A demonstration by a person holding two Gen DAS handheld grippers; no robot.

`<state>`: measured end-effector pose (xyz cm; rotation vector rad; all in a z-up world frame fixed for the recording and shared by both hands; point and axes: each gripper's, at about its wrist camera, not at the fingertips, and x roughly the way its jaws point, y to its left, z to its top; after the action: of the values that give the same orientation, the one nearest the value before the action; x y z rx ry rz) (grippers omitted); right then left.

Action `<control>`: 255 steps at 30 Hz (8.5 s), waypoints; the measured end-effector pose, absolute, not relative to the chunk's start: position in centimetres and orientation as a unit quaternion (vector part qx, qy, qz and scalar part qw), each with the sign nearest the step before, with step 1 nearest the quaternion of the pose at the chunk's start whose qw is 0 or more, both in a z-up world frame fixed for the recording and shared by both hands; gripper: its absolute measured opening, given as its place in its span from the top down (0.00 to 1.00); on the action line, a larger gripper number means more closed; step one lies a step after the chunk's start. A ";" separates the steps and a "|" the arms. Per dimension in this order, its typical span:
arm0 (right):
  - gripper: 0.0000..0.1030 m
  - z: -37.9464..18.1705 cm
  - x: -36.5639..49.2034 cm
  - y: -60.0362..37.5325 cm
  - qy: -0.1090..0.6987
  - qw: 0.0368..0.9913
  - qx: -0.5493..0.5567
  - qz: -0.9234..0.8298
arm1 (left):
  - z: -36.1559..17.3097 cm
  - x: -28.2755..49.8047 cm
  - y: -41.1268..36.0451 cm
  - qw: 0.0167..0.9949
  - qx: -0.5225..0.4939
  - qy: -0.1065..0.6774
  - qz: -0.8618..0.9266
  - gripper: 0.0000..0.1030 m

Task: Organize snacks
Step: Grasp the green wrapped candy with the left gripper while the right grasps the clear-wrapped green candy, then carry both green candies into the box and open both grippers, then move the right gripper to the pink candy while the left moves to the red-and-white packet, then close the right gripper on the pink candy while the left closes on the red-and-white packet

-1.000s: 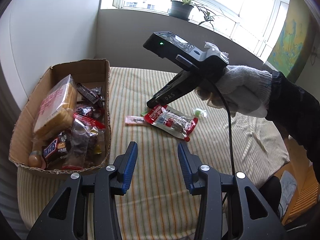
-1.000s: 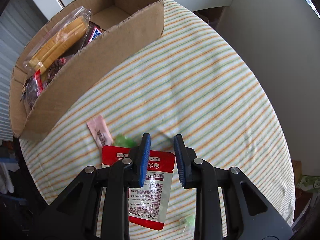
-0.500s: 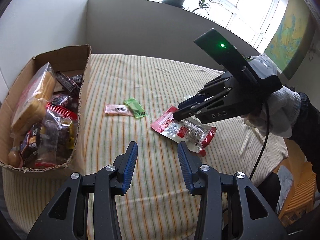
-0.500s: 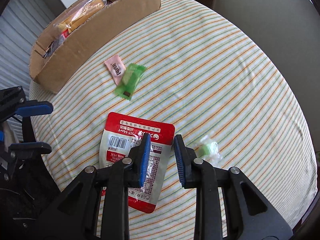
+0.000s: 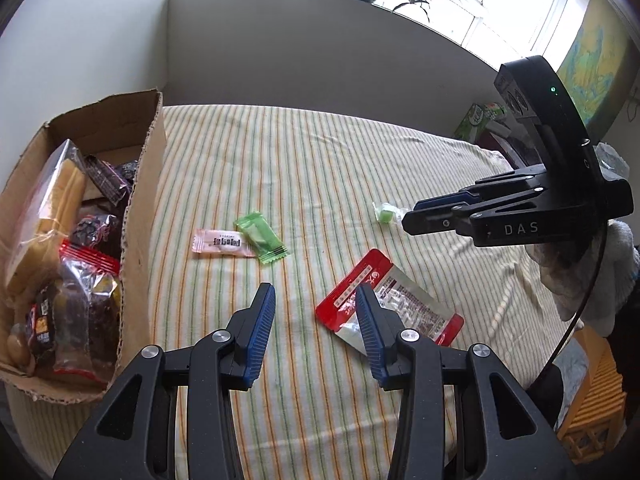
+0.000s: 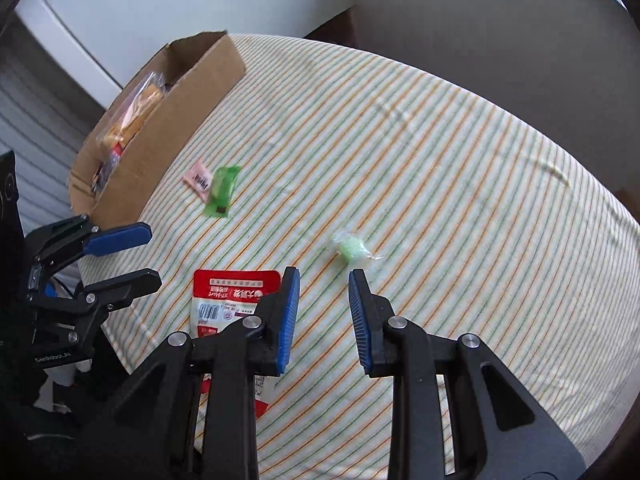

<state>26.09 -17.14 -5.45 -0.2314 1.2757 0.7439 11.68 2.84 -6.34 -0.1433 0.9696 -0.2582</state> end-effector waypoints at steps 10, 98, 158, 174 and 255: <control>0.75 -9.8 28.1 -13.9 0.617 0.714 -0.027 0.331 | -8.0 15.7 2.3 0.861 -0.047 0.500 -0.084 0.61; 0.76 -1.0 22.8 -4.9 0.500 0.775 -0.166 0.350 | -2.7 9.1 7.9 0.914 -0.012 0.401 -0.056 0.81; 0.21 -1.6 22.3 -2.5 0.492 0.768 -0.168 0.374 | -2.2 4.9 13.7 0.919 -0.059 0.389 -0.016 0.56; 0.54 -4.7 16.8 -7.6 0.521 0.739 -0.161 0.395 | -1.9 10.1 6.4 0.894 0.001 0.436 -0.106 0.65; 0.80 -9.0 24.0 -20.0 0.584 0.731 -0.170 0.309 | -9.9 15.9 -6.9 0.801 -0.024 0.582 -0.136 0.41</control>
<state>24.00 -20.02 -9.01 -0.3746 1.2849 0.6808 15.93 -6.94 -9.95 -0.0513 1.2481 -0.2915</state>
